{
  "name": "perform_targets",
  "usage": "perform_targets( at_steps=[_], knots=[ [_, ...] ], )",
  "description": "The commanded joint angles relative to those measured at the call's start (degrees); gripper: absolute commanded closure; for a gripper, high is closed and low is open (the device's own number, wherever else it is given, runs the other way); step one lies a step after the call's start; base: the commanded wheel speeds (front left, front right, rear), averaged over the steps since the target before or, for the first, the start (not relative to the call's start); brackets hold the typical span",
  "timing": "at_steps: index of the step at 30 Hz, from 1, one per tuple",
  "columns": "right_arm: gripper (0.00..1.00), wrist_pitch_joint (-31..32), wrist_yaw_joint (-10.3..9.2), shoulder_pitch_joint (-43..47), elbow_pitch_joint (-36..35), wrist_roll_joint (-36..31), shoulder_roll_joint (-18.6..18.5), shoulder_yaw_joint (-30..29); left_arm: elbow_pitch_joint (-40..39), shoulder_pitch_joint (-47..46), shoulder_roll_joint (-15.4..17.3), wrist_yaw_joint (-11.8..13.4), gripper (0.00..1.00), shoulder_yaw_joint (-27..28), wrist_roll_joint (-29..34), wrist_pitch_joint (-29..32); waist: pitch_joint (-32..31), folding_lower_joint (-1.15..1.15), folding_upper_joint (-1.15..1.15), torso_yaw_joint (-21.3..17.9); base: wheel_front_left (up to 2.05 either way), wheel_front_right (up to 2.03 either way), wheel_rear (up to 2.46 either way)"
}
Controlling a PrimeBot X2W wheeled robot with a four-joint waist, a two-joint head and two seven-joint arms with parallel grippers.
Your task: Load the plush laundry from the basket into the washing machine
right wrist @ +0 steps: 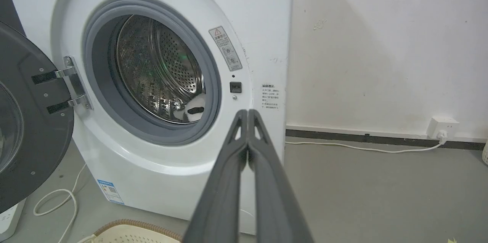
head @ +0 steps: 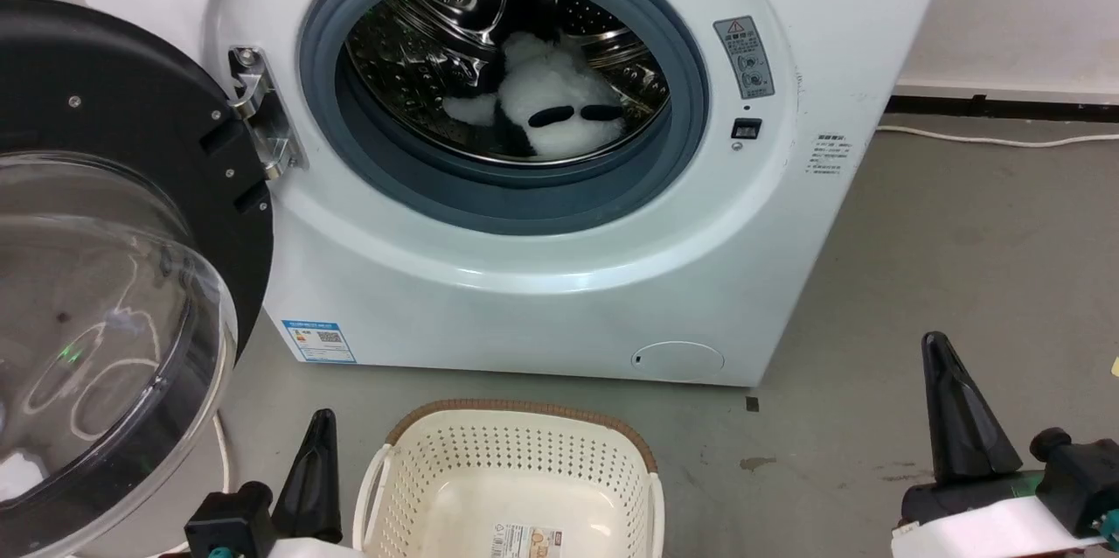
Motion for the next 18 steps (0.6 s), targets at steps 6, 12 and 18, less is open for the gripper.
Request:
perform_targets(
  at_steps=[6, 12, 18],
  knots=[
    [1.0, 0.9, -0.01, -0.6, 0.5, -0.9, 0.0, 0.3, -0.6, -1.0, -0.2, 0.3, 1.0, 0.2, 1.3, 0.9, -0.2, 0.0, 0.0, 0.2, 0.0, 0.0, 0.0],
    [1.0, 1.6, -0.02, -0.8, 0.8, -1.3, 0.1, 0.4, -0.8, -1.2, -0.3, 0.3, 1.0, 0.3, 2.0, 1.6, -0.3, 0.0, 0.0, 0.3, 0.0, 0.0, 0.0],
    [1.0, 2.3, -0.02, -0.9, 1.1, -1.7, 0.1, 0.5, -1.1, -1.4, -0.3, 0.4, 1.0, 0.3, 2.8, 2.3, -0.5, 0.0, 0.0, 0.5, 0.0, 0.0, 0.0]
  ],
)
